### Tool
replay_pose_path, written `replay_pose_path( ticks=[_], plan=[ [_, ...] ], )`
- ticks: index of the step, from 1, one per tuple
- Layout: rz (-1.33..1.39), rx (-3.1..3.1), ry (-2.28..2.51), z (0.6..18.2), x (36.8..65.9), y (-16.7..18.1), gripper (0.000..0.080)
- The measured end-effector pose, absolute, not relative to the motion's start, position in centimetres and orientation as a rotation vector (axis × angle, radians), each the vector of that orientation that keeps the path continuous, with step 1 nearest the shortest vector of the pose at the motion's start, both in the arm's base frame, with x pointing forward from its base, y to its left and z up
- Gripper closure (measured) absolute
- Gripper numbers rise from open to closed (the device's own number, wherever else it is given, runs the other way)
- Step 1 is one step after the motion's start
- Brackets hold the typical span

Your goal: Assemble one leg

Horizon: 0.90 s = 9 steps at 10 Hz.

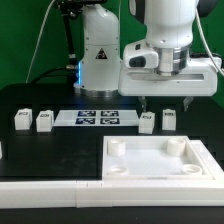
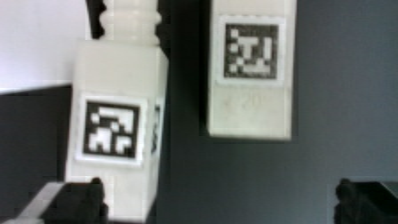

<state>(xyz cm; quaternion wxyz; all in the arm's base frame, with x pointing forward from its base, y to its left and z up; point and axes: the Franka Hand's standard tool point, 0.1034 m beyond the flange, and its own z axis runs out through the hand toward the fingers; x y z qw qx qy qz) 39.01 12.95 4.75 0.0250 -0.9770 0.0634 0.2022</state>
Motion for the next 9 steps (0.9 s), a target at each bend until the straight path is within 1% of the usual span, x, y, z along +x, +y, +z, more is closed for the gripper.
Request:
replay_pose_path(
  ticks=[2,3,4,5,7,8,9],
  plan=[
    [0.831,-2.96,0.172,5.2,39.1,13.9,0.015],
    [0.963,-2.907,0.144,5.5,38.6,14.2,0.015],
    [1.016,-2.867,0.139,5.2,38.6,14.3,0.015],
    [1.146,-2.815,0.135,5.3,37.9,14.1,0.015],
    [1.369,-2.709,0.124,5.0,37.7,14.1,0.015],
    [1.346,-2.717,0.127,4.6,38.2,14.2,0.015],
    [1.348,-2.72,0.126,4.6,38.0,14.3,0.015]
  ],
)
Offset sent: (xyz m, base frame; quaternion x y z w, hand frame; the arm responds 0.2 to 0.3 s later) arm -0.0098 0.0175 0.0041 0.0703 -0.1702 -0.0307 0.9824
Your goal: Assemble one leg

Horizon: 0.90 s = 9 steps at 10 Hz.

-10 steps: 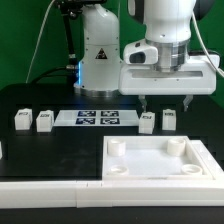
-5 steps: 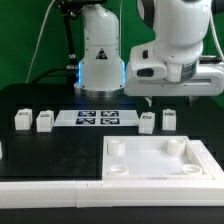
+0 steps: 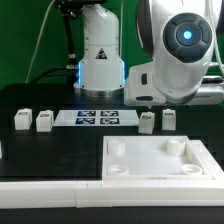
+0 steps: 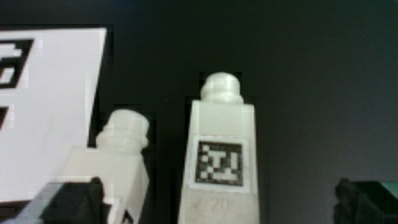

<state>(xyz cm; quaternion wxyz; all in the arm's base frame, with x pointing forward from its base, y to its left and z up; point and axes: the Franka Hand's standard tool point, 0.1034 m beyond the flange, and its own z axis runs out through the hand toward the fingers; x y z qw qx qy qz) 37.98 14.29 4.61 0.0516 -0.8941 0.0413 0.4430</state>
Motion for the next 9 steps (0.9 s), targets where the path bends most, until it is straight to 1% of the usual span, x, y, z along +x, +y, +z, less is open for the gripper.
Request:
replay_pose_path(
  ticks=[2,6,9],
  plan=[
    [1.354,-2.738,0.115,3.9,37.1,15.4,0.015],
    [1.342,-2.762,0.08,2.6,36.3,16.8,0.015],
    [1.35,-2.76,0.077,2.4,36.1,16.8,0.015]
  ],
)
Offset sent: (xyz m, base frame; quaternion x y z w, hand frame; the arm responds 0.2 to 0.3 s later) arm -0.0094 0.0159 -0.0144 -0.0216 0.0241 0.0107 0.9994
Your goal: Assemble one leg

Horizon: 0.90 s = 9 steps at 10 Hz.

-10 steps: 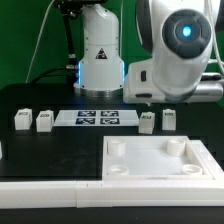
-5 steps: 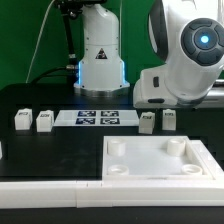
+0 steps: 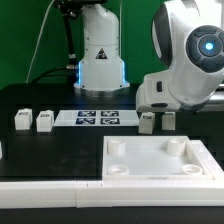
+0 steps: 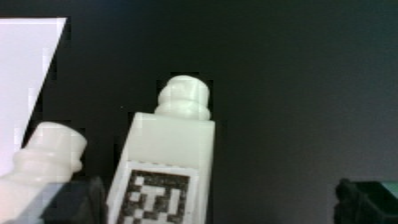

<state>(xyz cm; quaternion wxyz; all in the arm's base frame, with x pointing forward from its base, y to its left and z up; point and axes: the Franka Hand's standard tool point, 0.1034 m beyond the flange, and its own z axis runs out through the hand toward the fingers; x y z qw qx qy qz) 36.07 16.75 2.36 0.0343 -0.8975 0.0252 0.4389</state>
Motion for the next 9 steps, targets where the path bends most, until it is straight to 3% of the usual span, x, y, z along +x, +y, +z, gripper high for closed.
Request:
replay_pose_path(
  ticks=[9],
  plan=[
    [1.359,-2.748,0.11,1.8,35.6,15.2,0.0151]
  ],
)
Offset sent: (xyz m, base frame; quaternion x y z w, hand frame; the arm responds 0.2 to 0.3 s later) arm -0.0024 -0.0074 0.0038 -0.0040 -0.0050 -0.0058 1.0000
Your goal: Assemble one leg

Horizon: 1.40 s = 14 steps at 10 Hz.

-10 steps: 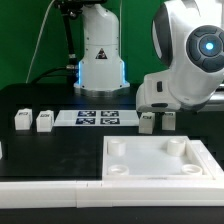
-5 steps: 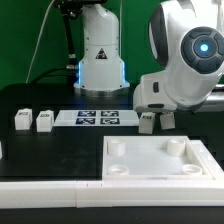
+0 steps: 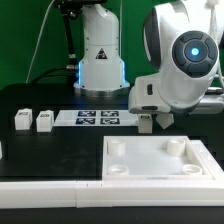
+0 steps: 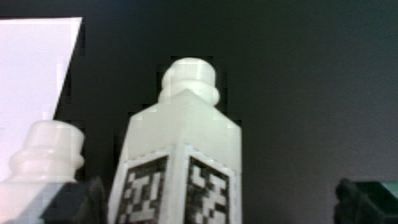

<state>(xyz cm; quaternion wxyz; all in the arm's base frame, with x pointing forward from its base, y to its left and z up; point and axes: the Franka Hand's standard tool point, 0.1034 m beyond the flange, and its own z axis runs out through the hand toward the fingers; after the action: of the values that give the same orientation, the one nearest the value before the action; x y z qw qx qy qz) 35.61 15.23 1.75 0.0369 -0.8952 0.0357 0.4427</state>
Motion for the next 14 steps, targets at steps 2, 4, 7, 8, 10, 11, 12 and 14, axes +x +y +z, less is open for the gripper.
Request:
replay_pose_path(
  ticks=[2,4,7,8,10,11,12,14],
  plan=[
    [1.359,-2.748,0.11,1.75,35.61,15.24,0.0151],
    [1.36,-2.748,0.111,1.74,35.6,15.23,0.0151],
    [1.362,-2.748,0.114,1.73,35.59,15.15,0.0151],
    [1.362,-2.744,0.107,1.76,35.62,15.04,0.0151],
    [1.36,-2.728,0.085,1.88,35.81,14.51,0.0151],
    [1.36,-2.728,0.09,1.86,35.86,14.35,0.0151],
    [1.361,-2.73,0.095,1.84,35.82,14.35,0.0151],
    [1.365,-2.736,0.089,1.78,35.59,14.8,0.015]
  ],
)
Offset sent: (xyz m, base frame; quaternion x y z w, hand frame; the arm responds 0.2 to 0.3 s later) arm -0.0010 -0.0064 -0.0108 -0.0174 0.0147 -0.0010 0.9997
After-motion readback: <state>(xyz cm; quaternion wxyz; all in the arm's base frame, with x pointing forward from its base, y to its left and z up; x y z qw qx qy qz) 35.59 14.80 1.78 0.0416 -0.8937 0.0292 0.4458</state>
